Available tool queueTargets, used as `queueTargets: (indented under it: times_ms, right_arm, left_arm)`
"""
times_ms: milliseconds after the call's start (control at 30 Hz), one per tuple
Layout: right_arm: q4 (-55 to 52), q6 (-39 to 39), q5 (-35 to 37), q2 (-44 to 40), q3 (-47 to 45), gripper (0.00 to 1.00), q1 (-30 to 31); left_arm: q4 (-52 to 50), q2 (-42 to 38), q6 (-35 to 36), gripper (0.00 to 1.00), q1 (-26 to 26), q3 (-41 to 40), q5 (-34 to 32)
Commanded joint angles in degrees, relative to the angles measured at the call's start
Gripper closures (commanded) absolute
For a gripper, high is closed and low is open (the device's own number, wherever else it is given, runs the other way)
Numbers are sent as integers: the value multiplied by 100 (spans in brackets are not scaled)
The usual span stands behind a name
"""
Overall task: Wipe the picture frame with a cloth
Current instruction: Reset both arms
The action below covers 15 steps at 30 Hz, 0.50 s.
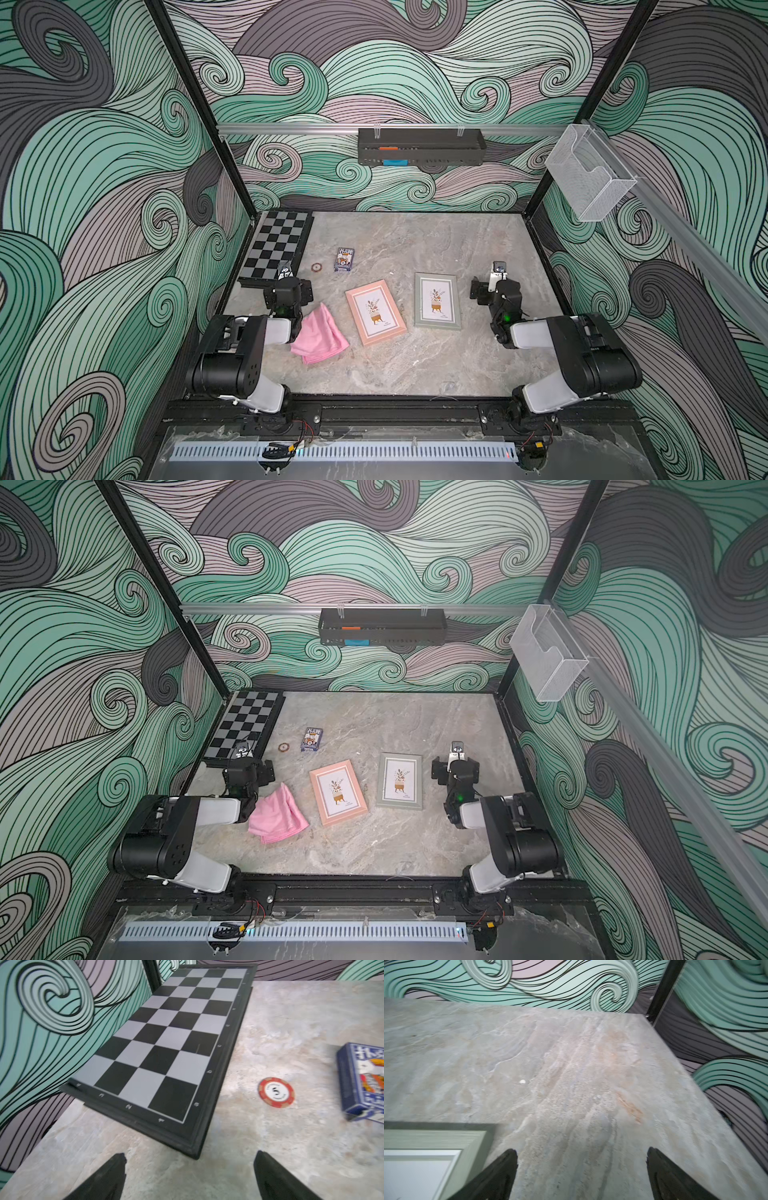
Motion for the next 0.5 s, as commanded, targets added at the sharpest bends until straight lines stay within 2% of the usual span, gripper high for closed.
queueTargets:
  times_ms: [0,100,167,233,467]
  right_arm:
    - [700,-104,-803,64,4,1,-202]
    - [352,-98,-811,-74,53,1,-185]
    - [666,-136,-815,58,-3,1,-174]
    - [418,-150,-827,-25,53,1,-160]
    - [531,-163,-832,30,45,1,-156]
  left_arm:
    - [163,52,46,1,156,259,599]
    - [171,48,46,1,158,252,606]
    - [166,50,46,1,158,257,607]
    - [169,51,46,1,160,249,608]
    - [166,51,48,1,158,257,613]
